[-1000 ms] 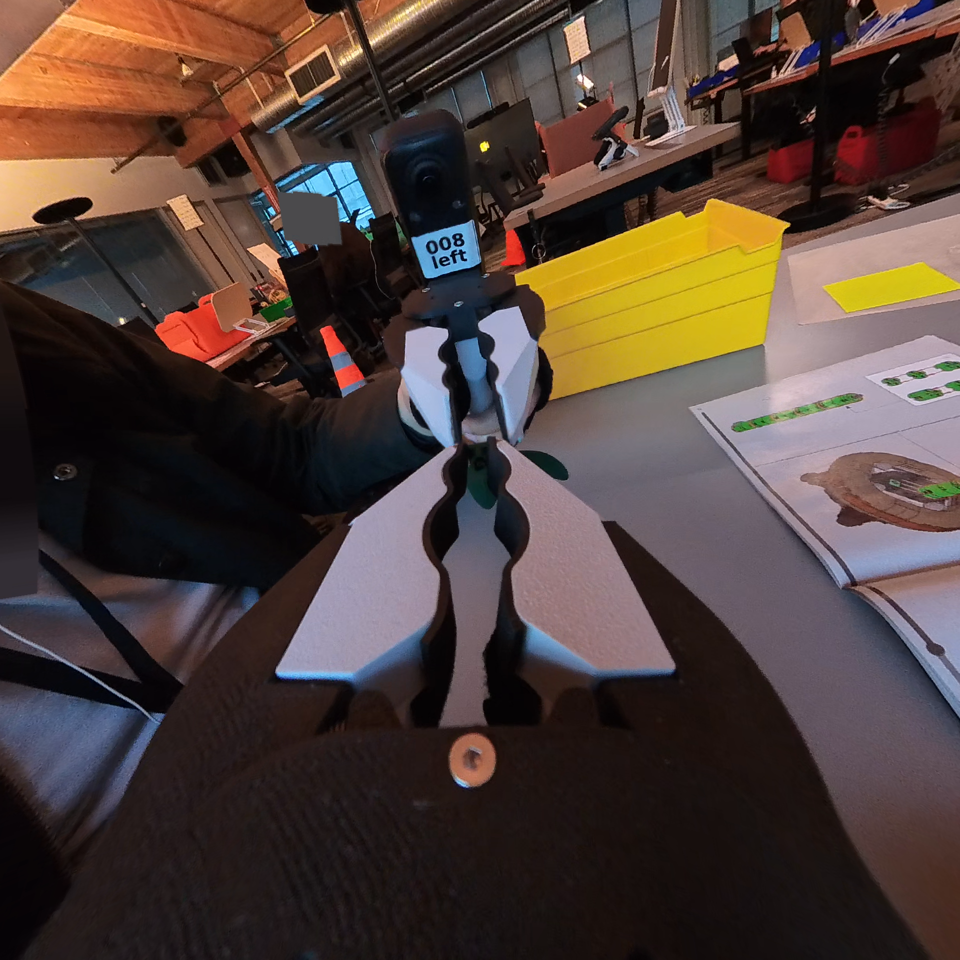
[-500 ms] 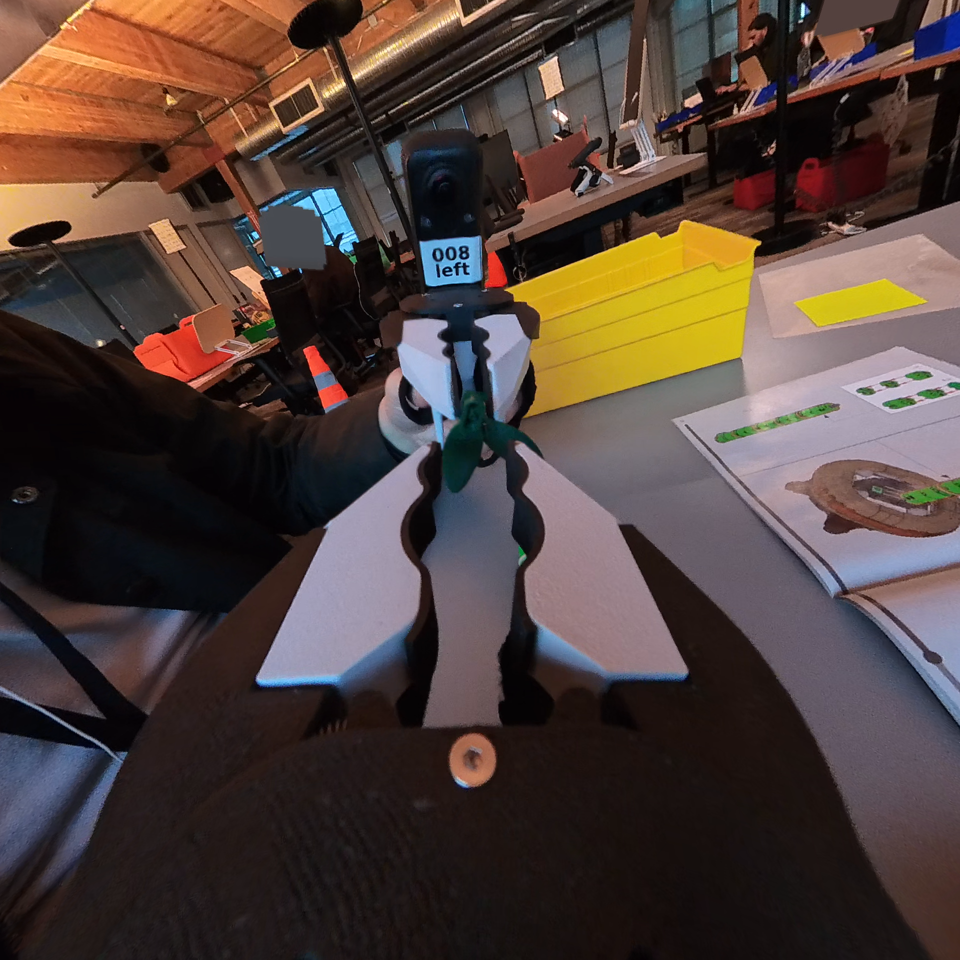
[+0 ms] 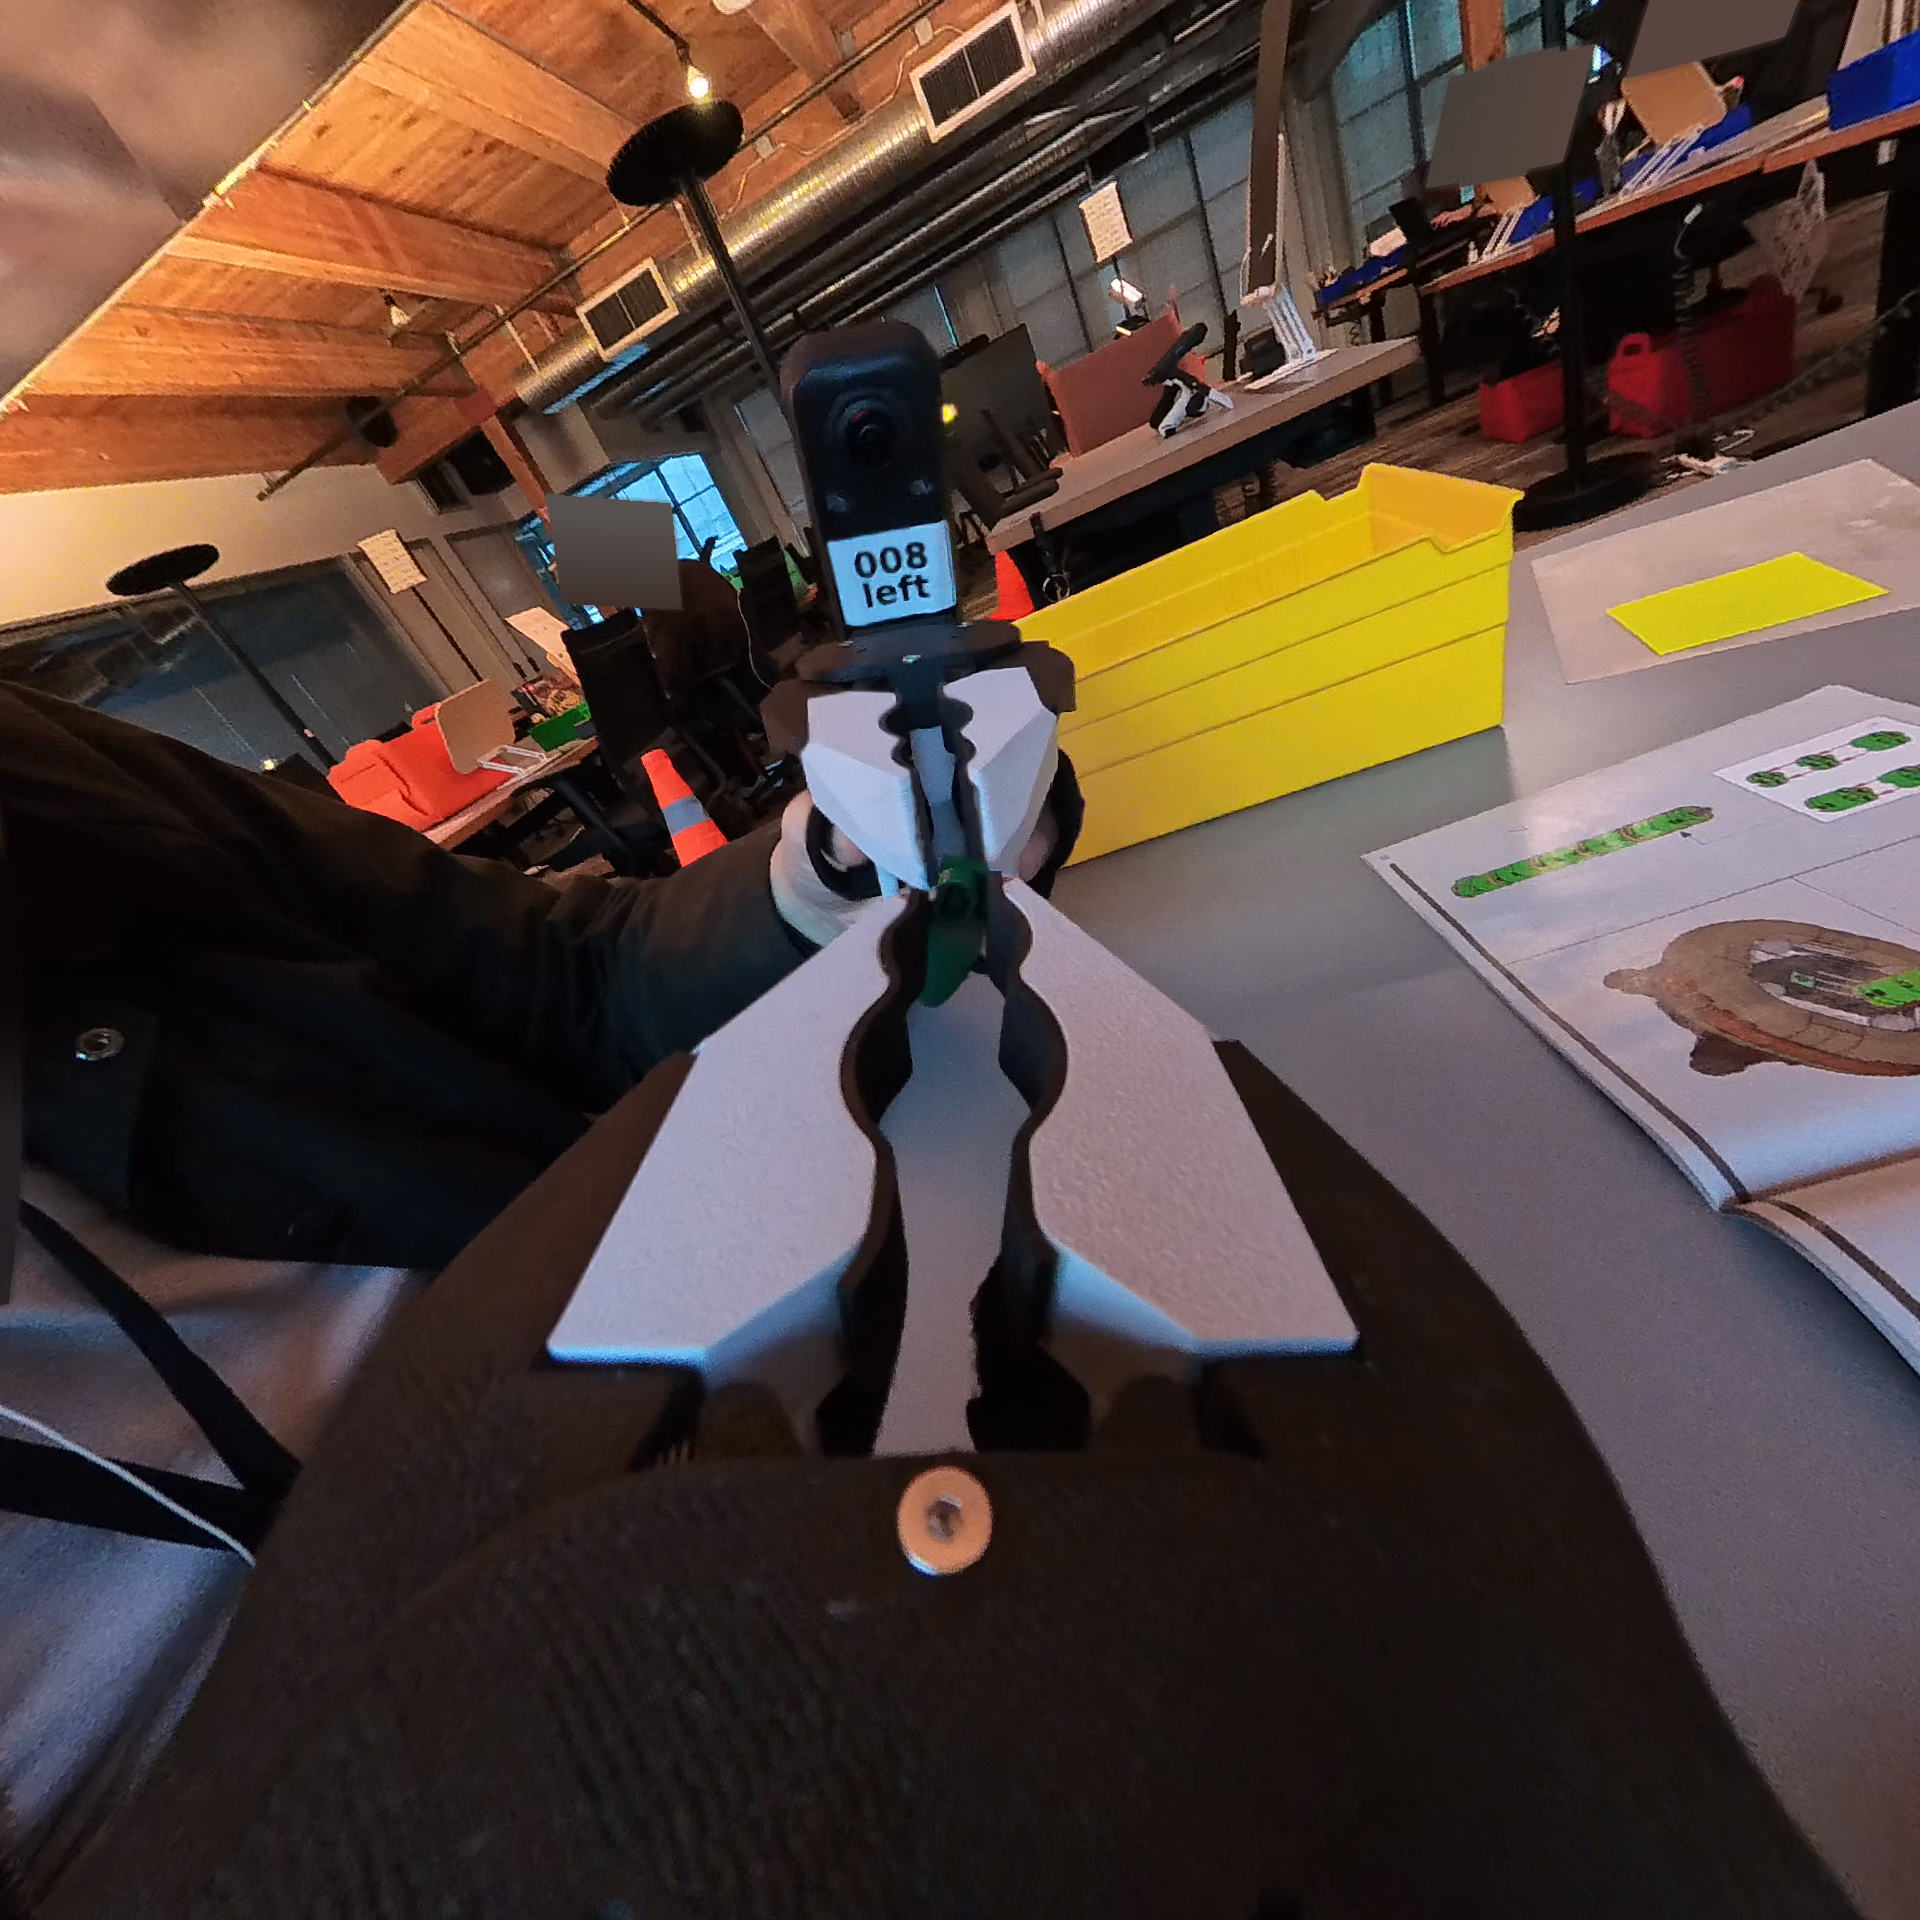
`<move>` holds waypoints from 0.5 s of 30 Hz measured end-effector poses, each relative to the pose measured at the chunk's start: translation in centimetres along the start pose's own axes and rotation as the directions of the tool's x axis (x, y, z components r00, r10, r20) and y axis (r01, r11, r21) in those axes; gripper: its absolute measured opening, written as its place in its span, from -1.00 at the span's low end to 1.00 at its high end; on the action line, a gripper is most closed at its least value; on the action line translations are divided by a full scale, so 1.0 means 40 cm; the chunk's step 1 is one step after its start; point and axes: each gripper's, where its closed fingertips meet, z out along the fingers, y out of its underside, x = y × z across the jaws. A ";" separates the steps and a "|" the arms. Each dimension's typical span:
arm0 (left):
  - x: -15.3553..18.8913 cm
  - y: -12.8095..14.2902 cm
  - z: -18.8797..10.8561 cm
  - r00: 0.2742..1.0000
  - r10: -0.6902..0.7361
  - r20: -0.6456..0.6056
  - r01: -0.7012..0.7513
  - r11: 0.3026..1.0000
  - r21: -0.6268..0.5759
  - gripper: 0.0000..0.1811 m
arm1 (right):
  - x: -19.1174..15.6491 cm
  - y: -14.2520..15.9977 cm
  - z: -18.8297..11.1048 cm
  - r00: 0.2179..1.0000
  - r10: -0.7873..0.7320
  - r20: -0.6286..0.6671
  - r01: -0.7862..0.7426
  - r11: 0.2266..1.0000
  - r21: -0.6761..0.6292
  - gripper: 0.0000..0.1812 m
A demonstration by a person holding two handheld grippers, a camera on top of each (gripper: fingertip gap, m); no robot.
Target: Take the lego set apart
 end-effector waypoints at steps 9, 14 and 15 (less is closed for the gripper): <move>-0.015 0.025 0.003 0.997 0.054 0.046 -0.051 0.996 -0.068 -0.89 | 0.012 0.021 0.000 0.994 -0.086 -0.060 0.082 0.994 -0.074 -0.93; -0.019 0.029 0.003 0.979 0.178 0.101 -0.168 0.981 -0.101 -0.86 | 0.010 0.021 0.001 0.992 -0.107 -0.068 0.101 0.992 -0.081 -0.93; -0.014 0.029 0.003 0.976 0.193 0.097 -0.183 0.978 -0.104 -0.88 | 0.009 0.021 0.001 0.992 -0.112 -0.067 0.106 0.991 -0.082 -0.93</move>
